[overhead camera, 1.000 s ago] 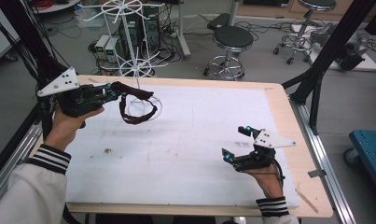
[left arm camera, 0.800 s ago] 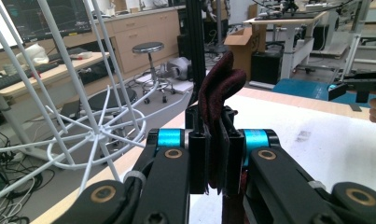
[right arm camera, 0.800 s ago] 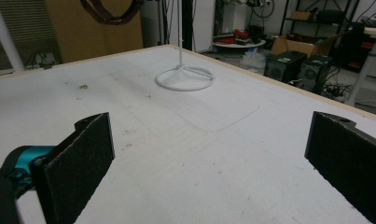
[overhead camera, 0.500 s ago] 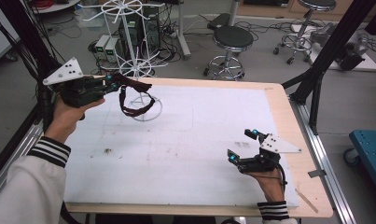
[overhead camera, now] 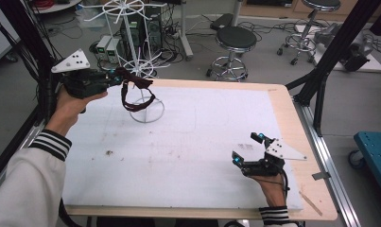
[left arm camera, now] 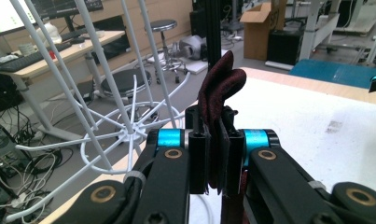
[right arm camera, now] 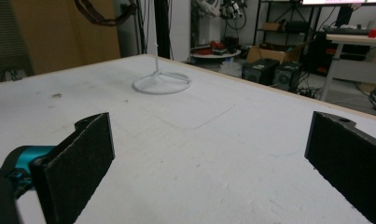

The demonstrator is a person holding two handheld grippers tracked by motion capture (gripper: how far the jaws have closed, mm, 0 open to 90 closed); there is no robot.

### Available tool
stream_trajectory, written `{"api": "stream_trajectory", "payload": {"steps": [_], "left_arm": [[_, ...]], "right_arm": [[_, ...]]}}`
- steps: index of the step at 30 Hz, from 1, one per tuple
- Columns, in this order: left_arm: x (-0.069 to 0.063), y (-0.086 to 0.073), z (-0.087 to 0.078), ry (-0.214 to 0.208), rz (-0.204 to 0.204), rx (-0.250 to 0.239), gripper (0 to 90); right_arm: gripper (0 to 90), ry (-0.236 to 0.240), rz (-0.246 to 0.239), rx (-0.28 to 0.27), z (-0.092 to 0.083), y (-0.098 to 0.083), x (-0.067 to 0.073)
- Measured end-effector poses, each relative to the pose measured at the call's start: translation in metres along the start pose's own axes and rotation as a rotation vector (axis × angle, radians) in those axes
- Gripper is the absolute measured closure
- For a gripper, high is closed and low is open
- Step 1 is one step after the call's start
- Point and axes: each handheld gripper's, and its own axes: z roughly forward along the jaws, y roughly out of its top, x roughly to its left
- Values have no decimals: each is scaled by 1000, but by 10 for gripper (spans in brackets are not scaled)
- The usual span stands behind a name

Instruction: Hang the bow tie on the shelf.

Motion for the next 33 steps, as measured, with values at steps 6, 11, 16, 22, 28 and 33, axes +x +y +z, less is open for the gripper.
{"api": "stream_trajectory", "payload": {"steps": [6,11,16,22,28,33], "left_arm": [[6,1,6,8,14,32,847],[8,3,12,11,23,56,846],[8,3,22,14,44,94,847],[10,0,27,29,49,121,846],[9,-1,32,34,60,137,846],[8,-2,35,48,58,139,843]], "right_arm": [[6,-14,10,-9,0,-6,0],[6,-15,17,-9,2,-9,0],[6,-21,17,-16,3,-13,0],[6,-19,19,-18,4,-14,1],[6,-13,34,-20,7,-15,2],[6,-31,25,-58,8,-18,3]]}}
